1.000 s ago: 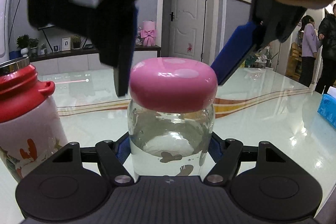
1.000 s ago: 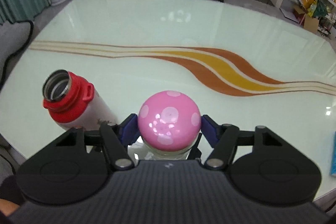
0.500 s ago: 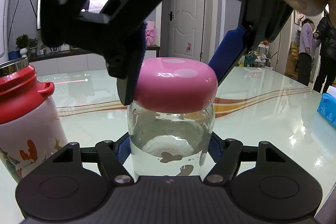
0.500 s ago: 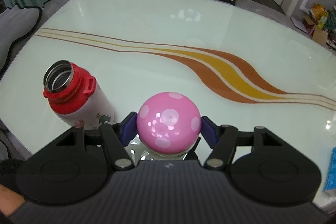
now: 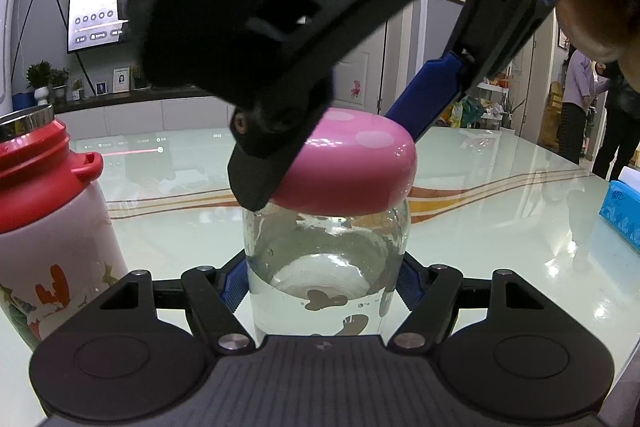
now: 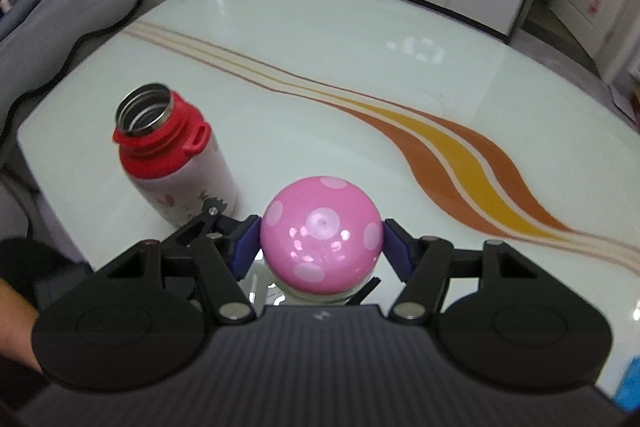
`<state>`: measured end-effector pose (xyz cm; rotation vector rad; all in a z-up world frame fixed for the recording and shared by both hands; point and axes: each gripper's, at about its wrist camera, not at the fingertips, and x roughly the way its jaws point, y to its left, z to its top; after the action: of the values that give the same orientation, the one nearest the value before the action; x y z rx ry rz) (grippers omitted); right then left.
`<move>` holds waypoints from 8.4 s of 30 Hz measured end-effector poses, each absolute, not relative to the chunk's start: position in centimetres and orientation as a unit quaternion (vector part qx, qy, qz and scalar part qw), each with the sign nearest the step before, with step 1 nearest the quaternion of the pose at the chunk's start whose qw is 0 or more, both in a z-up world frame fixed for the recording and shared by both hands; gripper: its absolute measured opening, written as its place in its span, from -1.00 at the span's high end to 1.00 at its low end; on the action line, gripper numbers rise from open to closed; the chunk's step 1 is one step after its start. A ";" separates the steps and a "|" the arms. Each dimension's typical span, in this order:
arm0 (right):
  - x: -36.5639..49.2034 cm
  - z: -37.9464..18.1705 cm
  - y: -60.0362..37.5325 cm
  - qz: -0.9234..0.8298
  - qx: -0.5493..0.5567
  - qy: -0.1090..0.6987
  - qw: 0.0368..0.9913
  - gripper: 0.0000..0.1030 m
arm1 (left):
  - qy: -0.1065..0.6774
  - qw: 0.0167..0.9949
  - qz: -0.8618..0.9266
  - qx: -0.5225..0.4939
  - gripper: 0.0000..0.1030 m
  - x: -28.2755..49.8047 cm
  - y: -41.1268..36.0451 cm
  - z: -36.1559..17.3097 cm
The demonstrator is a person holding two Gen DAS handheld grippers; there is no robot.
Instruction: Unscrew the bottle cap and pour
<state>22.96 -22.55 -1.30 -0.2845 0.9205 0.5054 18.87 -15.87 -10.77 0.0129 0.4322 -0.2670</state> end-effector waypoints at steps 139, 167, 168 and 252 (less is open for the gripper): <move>22.7 1.3 -22.2 0.197 -0.067 0.473 0.856 -0.67 | 0.229 0.964 -0.136 0.001 -0.45 18.6 -16.0 -10.6; 22.8 0.5 -21.4 0.296 -0.179 0.439 0.829 -0.26 | 0.229 0.964 -0.136 0.001 -0.45 18.2 -15.8 -10.9; 22.9 0.5 -21.4 0.303 -0.183 0.437 0.827 -0.26 | 0.229 0.964 -0.136 0.000 -0.45 18.2 -16.0 -11.0; 23.2 1.1 -20.2 0.150 -0.094 0.499 0.848 -0.25 | 0.233 0.963 -0.138 -0.002 -0.45 18.5 -16.0 -10.9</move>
<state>23.24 -20.21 1.09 -0.1984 1.0510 0.3162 18.46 -16.00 -10.91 -0.0038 0.4728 -0.2788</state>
